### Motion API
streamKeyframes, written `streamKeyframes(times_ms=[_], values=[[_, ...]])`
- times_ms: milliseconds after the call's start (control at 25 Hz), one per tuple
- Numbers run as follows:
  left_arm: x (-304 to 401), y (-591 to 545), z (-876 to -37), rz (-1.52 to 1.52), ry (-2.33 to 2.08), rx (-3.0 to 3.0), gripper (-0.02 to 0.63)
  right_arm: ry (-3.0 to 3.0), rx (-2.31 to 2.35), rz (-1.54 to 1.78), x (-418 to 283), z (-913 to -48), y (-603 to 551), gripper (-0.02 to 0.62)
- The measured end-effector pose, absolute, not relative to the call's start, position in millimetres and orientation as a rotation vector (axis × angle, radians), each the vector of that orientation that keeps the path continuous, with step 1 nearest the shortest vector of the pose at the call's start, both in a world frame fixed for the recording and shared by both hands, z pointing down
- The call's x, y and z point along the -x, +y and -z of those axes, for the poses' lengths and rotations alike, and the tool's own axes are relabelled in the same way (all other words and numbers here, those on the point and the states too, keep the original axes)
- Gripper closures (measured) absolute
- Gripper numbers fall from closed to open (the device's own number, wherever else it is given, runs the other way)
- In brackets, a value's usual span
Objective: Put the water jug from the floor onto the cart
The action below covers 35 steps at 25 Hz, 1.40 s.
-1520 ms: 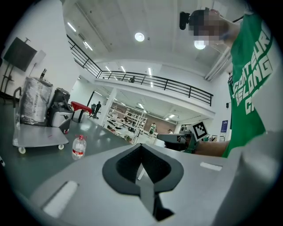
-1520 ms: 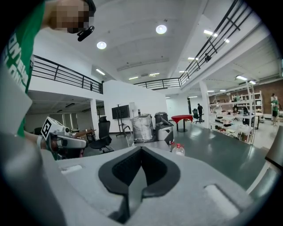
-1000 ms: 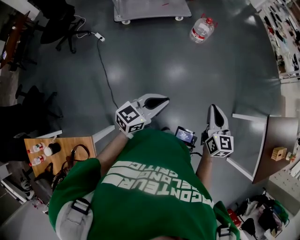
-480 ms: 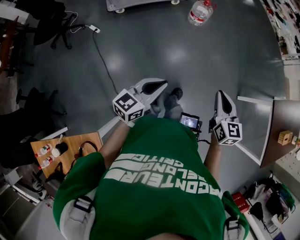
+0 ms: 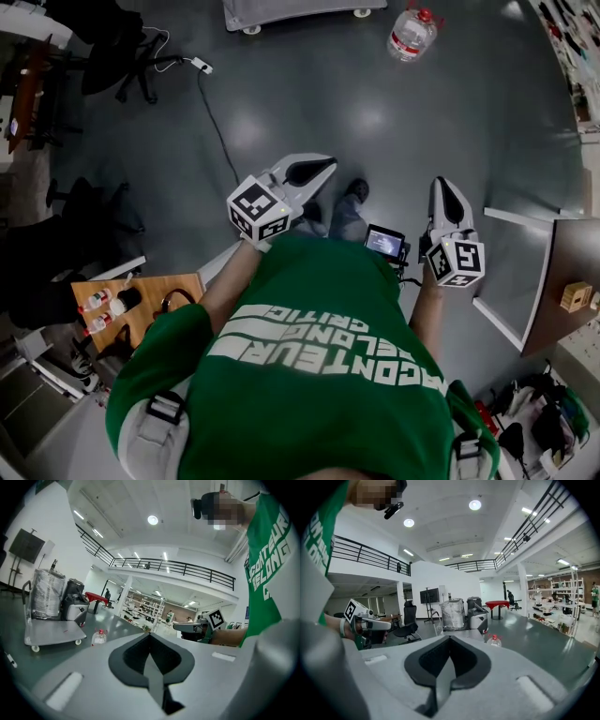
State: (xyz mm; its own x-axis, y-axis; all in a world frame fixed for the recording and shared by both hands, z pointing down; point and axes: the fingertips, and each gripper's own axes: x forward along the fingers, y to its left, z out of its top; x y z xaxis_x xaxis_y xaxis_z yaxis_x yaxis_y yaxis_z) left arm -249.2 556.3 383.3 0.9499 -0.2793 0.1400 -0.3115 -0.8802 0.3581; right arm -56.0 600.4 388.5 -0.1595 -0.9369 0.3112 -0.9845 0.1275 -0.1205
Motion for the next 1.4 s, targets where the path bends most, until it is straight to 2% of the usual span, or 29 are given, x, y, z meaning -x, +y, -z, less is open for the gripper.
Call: streamKeyframes(times_ms=[720,1400], values=[[85.8,487.1,-363.7,-0.135,-0.359,-2.762,0.594,-2.249,-1.986,-0.422,-94.8,-383.8,520.4,0.603],[68.2,444.3,-380.7,-0.119,-0.413,-2.715,0.594,-2.228,-1.979,-0.407,-126.8,-392.5,479.2,0.603]])
